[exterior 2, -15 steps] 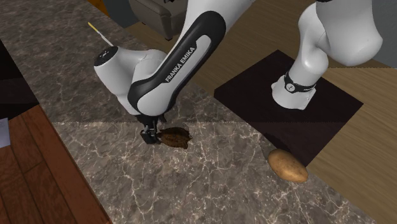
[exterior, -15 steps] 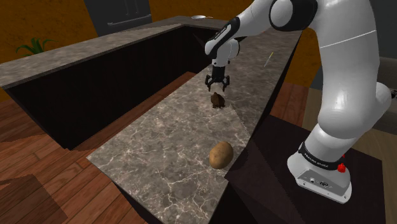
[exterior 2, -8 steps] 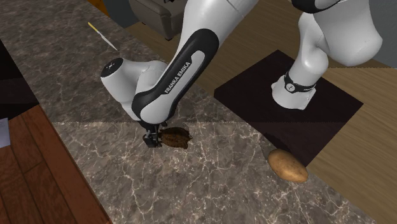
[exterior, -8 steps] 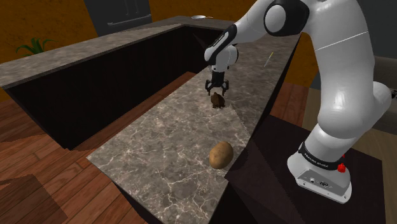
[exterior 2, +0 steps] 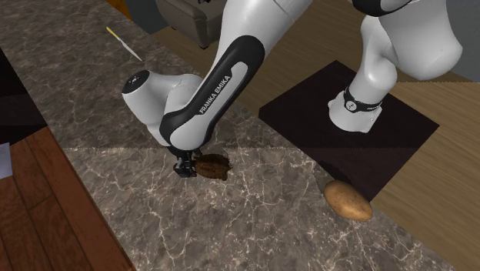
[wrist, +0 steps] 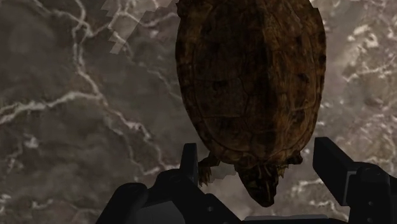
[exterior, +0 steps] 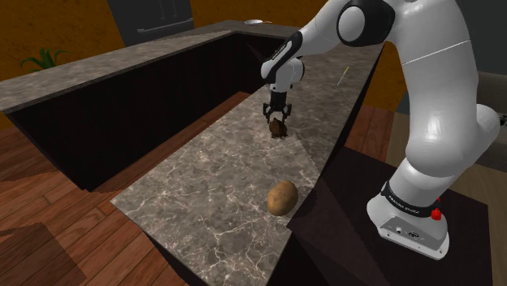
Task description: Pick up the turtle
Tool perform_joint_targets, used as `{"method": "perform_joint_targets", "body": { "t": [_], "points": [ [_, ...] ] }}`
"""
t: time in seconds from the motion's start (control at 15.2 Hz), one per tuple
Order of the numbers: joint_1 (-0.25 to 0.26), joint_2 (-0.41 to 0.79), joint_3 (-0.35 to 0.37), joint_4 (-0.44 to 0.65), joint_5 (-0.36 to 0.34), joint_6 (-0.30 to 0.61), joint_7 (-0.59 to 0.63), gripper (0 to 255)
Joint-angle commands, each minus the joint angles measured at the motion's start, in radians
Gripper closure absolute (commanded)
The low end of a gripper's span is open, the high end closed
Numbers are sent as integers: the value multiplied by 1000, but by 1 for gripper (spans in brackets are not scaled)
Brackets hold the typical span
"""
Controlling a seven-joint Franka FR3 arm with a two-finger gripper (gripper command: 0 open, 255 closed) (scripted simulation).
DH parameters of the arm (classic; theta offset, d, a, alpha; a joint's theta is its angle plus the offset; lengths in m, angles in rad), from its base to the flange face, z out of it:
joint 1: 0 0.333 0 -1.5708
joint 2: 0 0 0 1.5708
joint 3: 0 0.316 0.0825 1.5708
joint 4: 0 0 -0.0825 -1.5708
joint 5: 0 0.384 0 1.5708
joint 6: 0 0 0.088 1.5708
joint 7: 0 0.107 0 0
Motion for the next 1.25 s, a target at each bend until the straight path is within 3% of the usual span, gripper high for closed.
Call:
{"method": "perform_joint_targets", "body": {
  "t": [0.0,1.19],
  "points": [
    [1,1,1,-3,0,-1,0,255],
    [8,-135,-17,5,-30,-142,35,255]
  ]
}}
